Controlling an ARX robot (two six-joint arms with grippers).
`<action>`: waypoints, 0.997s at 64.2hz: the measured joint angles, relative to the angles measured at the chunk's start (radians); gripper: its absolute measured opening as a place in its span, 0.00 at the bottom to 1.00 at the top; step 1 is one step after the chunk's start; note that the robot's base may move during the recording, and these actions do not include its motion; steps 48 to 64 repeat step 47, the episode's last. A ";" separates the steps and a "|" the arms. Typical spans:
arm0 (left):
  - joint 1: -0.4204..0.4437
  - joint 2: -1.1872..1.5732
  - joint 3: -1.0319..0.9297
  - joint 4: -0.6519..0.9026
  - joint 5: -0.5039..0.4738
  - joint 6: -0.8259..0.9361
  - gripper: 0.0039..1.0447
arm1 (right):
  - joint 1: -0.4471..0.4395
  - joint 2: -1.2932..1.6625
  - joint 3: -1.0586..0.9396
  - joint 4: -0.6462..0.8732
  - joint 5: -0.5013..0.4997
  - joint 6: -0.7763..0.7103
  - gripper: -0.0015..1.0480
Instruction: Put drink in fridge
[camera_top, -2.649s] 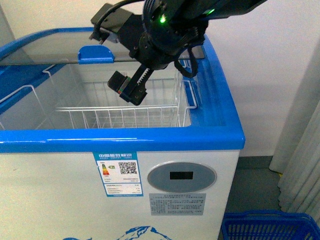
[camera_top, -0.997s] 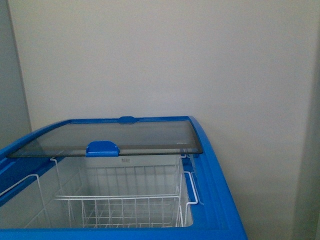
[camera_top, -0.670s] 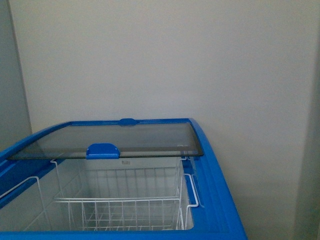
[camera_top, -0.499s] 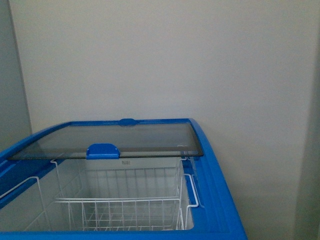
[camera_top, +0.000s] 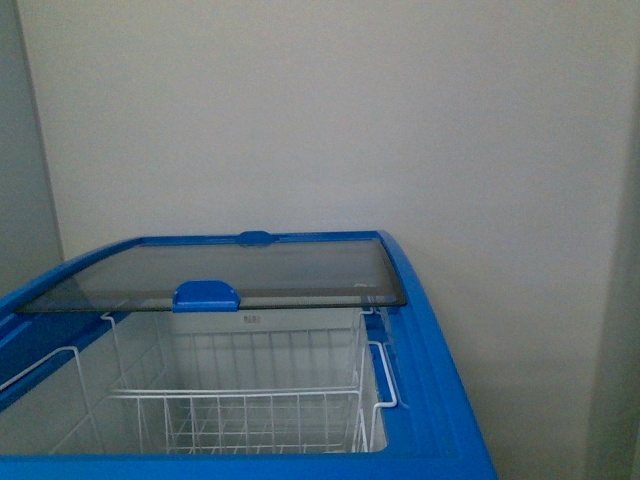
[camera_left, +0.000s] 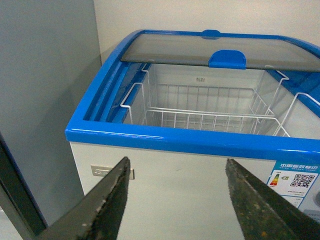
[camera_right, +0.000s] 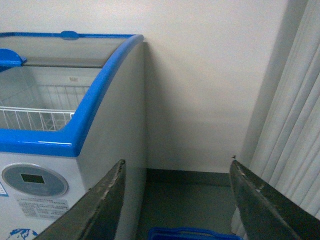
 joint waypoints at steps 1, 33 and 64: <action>0.000 0.000 0.000 0.000 0.000 0.000 0.66 | 0.000 0.000 0.000 0.000 0.000 0.000 0.66; 0.000 0.000 0.000 0.000 0.000 0.001 0.92 | 0.000 0.000 0.000 0.000 0.000 0.001 0.93; 0.000 0.000 0.000 0.000 0.000 0.002 0.92 | 0.000 0.000 0.000 0.000 0.000 0.001 0.93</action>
